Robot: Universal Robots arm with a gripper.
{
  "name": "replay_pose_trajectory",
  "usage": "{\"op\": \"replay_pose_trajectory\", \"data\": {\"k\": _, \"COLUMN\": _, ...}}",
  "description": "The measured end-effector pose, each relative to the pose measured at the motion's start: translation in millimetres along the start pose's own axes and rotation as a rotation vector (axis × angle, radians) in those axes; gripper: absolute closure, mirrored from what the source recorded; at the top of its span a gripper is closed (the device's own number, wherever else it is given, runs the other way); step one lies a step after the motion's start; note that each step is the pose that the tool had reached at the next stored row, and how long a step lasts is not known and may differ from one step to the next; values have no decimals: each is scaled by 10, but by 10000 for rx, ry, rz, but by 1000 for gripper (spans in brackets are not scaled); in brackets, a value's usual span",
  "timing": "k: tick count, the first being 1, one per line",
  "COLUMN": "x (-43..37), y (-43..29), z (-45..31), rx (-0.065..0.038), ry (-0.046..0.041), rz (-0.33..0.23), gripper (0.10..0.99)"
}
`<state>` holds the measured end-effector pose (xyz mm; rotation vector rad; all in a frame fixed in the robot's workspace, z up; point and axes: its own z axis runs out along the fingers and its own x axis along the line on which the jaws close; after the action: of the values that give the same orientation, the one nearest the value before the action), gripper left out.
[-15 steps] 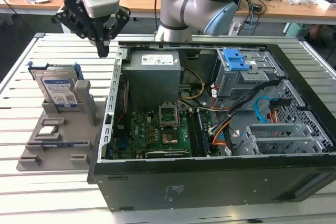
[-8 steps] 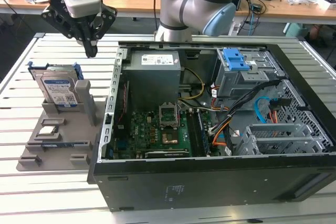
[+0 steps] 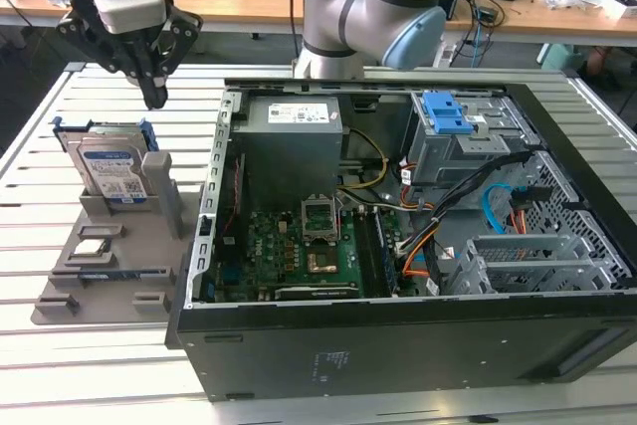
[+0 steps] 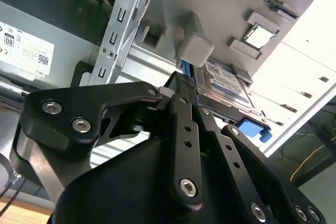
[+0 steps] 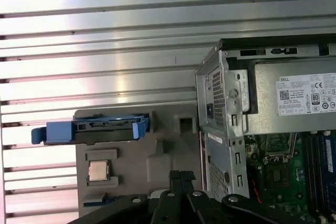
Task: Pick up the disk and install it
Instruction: 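Reach for the disk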
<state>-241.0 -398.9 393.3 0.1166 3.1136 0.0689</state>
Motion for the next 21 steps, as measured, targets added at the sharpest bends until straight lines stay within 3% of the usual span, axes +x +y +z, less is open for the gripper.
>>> {"op": "replay_pose_trajectory", "data": {"k": 12, "x": 236, "y": -17, "z": -7, "rx": 0, "ry": 1, "rz": 0, "gripper": 980}}
{"op": "replay_pose_trajectory", "data": {"k": 21, "x": 469, "y": -35, "z": -13, "rx": 0, "ry": 0, "rz": 0, "gripper": 980}}
